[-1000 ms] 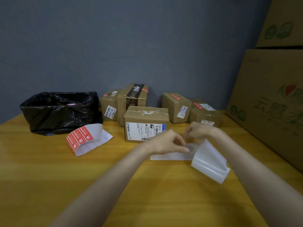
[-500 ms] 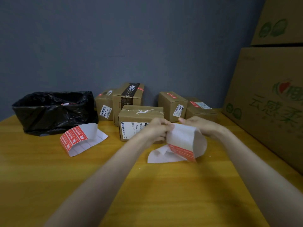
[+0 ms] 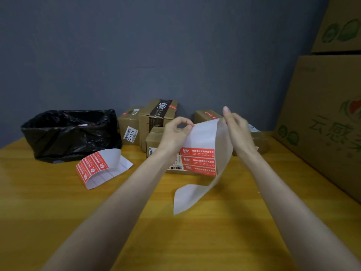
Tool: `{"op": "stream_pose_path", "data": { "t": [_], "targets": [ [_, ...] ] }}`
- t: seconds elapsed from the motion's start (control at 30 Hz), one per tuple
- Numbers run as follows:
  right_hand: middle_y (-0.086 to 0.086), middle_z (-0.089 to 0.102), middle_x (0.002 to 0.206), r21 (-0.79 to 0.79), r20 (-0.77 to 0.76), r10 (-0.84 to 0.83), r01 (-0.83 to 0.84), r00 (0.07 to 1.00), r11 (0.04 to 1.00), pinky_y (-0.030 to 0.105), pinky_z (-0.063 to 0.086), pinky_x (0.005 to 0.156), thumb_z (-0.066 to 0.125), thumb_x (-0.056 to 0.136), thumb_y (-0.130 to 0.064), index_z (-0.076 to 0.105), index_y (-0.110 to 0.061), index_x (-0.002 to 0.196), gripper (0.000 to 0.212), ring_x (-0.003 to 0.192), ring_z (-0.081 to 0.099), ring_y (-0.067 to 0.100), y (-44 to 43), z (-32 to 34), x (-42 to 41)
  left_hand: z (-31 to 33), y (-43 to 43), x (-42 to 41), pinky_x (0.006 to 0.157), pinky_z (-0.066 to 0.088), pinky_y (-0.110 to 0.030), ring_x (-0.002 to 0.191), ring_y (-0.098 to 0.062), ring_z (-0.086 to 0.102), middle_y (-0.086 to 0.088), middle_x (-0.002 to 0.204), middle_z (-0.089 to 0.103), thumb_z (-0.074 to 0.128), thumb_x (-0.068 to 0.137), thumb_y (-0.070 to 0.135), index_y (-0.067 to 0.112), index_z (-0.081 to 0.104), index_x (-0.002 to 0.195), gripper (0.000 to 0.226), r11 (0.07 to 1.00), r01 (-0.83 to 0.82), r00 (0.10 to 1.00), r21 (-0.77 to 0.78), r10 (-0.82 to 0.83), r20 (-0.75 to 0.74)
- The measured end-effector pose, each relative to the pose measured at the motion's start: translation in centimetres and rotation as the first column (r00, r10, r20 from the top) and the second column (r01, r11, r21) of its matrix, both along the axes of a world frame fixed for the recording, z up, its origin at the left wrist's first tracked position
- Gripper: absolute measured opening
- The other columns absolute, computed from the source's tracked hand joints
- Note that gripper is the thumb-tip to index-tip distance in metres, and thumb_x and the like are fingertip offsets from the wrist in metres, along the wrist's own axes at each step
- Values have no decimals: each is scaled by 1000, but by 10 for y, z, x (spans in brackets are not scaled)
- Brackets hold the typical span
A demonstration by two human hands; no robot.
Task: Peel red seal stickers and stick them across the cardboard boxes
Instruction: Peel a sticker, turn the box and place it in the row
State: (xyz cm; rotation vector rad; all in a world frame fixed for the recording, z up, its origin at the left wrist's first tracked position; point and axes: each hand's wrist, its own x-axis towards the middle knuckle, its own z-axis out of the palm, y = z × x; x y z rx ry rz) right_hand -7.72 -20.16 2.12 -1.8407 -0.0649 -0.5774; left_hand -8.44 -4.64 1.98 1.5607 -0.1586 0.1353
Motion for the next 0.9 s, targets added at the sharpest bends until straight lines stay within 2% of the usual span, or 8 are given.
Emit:
{"op": "stream_pose_path", "data": {
  "t": [0.07, 0.13, 0.27, 0.43, 0.53, 0.6, 0.73, 0.9],
  "targets": [
    [5, 59, 83, 28, 111, -53, 50, 992, 998, 28, 47, 71, 45, 93, -47, 55, -10, 85, 39, 82, 58, 18, 3, -3, 3, 1, -1, 2, 67, 53, -32, 85, -23, 63, -2, 98, 61, 47, 97, 18, 15, 61, 95, 14, 1000, -22, 1000, -10, 22, 2],
    [-3, 53, 77, 26, 154, -84, 81, 984, 996, 23, 44, 69, 50, 92, -44, 50, -15, 82, 30, 74, 53, 11, 6, -3, 4, 3, -2, 4, 71, 55, -33, 84, -20, 64, 2, 94, 62, 46, 98, 20, 14, 62, 101, 18, 999, -35, 999, -20, 35, -2],
    [-9, 53, 75, -43, 154, -80, 88, 985, 995, 19, 43, 64, 56, 89, -43, 50, -20, 84, 24, 69, 53, 6, 10, -1, 9, 2, -3, 9, 74, 55, -32, 84, -18, 65, 1, 94, 63, 47, 97, 25, 14, 57, 114, 22, 998, -10, 1000, -60, 10, 0],
    [-12, 58, 84, -89, 90, -23, 31, 996, 996, 22, 51, 62, 62, 88, -32, 49, -21, 103, 23, 74, 61, 8, 8, 2, 17, 3, -1, 15, 71, 56, -30, 87, -20, 65, -7, 106, 63, 50, 96, 23, 14, 52, 115, 21, 985, 86, 995, -153, -94, -40],
    [-16, 59, 82, -31, 91, 3, 0, 996, 1000, 20, 52, 58, 62, 89, -24, 50, -22, 104, 20, 70, 64, 10, 6, -1, 20, 4, 0, 17, 71, 58, -32, 87, -21, 67, -11, 113, 61, 52, 95, 19, 18, 47, 124, 29, 961, 166, 983, -221, -180, -45],
    [-17, 59, 79, 27, 113, -10, 7, 994, 1000, 13, 50, 53, 62, 90, -25, 51, -21, 102, 17, 64, 64, 6, 4, -2, 20, 3, 1, 19, 73, 59, -33, 85, -20, 69, -11, 108, 64, 56, 92, 14, 21, 42, 128, 40, 947, 206, 974, -247, -223, -42],
    [-15, 60, 79, 177, 136, -71, 46, 988, 983, 6, 47, 51, 61, 90, -28, 53, -19, 97, 14, 64, 64, 4, -1, -2, 22, 5, 1, 21, 77, 58, -31, 84, -18, 70, -9, 96, 69, 65, 83, 3, 14, 42, 120, 45, 939, 273, 956, -207, -289, -48],
    [-15, 59, 82, 210, 134, -149, 118, 980, 970, 8, 48, 56, 60, 90, -31, 54, -20, 94, 13, 71, 63, 7, -6, -4, 30, 2, -9, 27, 75, 58, -30, 84, -21, 71, -11, 92, 71, 70, 78, 1, 8, 56, 97, 25, 982, 191, 981, -2, -191, -34]
  ]
}}
